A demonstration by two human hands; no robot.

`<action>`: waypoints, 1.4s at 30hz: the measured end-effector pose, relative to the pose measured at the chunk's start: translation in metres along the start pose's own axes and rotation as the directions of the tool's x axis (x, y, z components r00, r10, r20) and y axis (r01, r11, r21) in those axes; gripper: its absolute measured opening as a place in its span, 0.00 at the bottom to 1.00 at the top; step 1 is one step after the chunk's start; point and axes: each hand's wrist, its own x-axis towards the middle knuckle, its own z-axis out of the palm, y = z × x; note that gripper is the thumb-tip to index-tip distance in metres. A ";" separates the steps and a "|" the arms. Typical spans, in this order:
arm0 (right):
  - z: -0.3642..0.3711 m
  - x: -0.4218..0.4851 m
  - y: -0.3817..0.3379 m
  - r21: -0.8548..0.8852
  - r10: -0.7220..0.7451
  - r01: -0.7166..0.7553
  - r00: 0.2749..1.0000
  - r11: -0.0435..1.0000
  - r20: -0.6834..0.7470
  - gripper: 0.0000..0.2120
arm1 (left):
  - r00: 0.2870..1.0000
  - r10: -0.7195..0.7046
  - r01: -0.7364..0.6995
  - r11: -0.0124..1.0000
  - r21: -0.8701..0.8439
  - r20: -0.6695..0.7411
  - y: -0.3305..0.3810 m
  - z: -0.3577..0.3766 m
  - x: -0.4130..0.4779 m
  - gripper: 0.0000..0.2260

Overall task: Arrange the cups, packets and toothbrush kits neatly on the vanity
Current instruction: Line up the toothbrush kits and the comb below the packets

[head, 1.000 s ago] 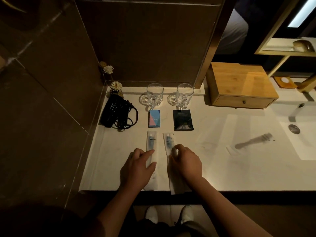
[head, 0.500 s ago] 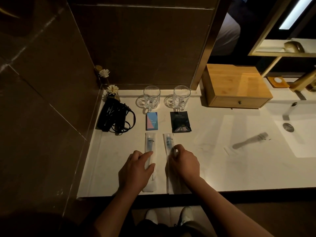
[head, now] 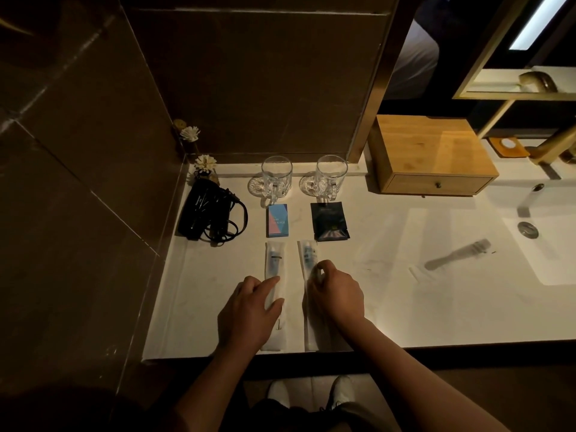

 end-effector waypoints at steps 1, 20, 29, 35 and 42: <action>0.000 0.000 0.000 0.001 0.000 0.000 1.000 1.000 0.003 0.15 | 1.000 0.000 0.000 1.000 -0.004 0.000 0.000 0.000 0.000 0.23; -0.100 0.013 0.149 0.339 0.462 -0.350 0.815 0.873 -0.350 0.15 | 0.991 0.082 -0.049 0.956 0.291 -0.102 -0.062 0.002 0.051 0.25; -0.118 0.049 0.205 0.345 0.666 -0.573 0.681 0.743 -0.305 0.34 | 0.993 0.065 -0.029 0.944 0.328 -0.100 -0.063 0.003 0.050 0.28; -0.120 0.070 0.184 0.198 0.656 -0.627 0.695 0.753 -0.294 0.22 | 0.995 0.058 -0.029 0.944 0.329 -0.078 -0.064 0.003 0.051 0.29; -0.114 0.057 0.176 -0.024 0.476 -0.519 0.801 0.854 -0.363 0.14 | 0.994 0.069 -0.038 0.947 0.319 -0.088 -0.065 0.004 0.051 0.28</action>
